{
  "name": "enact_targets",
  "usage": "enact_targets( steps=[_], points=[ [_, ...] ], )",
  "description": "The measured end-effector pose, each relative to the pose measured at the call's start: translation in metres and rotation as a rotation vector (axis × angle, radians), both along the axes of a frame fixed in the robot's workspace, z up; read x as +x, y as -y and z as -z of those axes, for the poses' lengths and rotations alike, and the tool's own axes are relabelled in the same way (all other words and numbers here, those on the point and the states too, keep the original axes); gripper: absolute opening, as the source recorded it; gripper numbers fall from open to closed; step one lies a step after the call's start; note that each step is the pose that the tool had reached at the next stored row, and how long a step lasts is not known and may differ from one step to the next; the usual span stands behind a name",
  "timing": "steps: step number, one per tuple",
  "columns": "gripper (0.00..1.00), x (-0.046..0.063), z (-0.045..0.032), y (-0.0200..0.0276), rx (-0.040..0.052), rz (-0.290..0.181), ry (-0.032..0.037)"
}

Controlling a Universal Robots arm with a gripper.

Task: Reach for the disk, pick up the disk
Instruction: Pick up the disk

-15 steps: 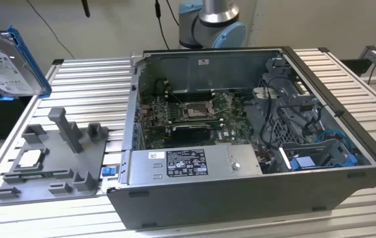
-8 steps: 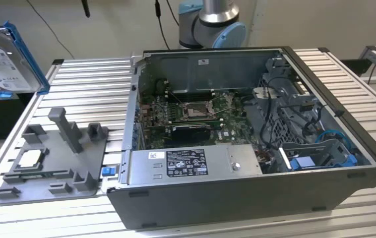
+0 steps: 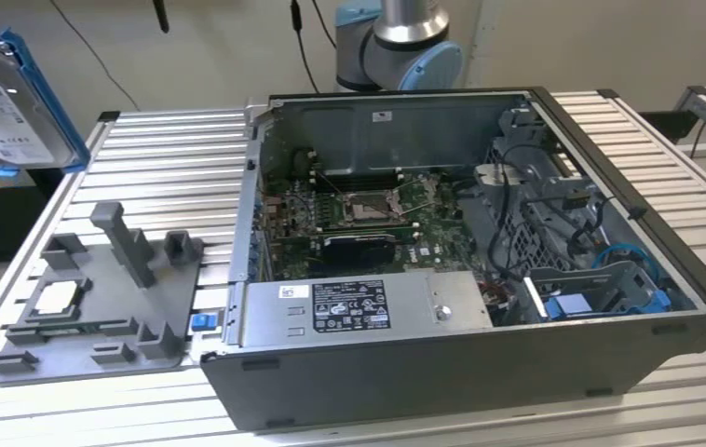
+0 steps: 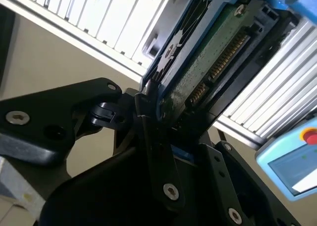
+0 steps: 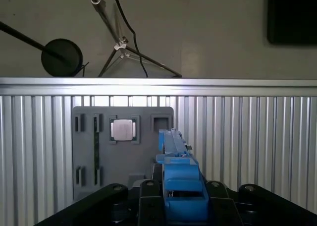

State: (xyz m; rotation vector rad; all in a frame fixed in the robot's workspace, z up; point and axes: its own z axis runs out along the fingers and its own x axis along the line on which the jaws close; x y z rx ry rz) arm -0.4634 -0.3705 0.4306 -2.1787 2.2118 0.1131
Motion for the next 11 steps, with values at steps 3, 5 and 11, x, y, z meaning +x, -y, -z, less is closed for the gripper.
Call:
enact_targets(
  steps=[3, 5, 11],
  points=[
    [0.0, 0.0, -0.0038, 0.0, 0.0001, 0.0, 0.0001],
    [0.0, 0.0, -0.0066, 0.0, 0.0, 0.0, 0.0],
    [0.0, 0.0, -0.0172, 0.0, 0.0, 0.0, 0.0]
  ],
)
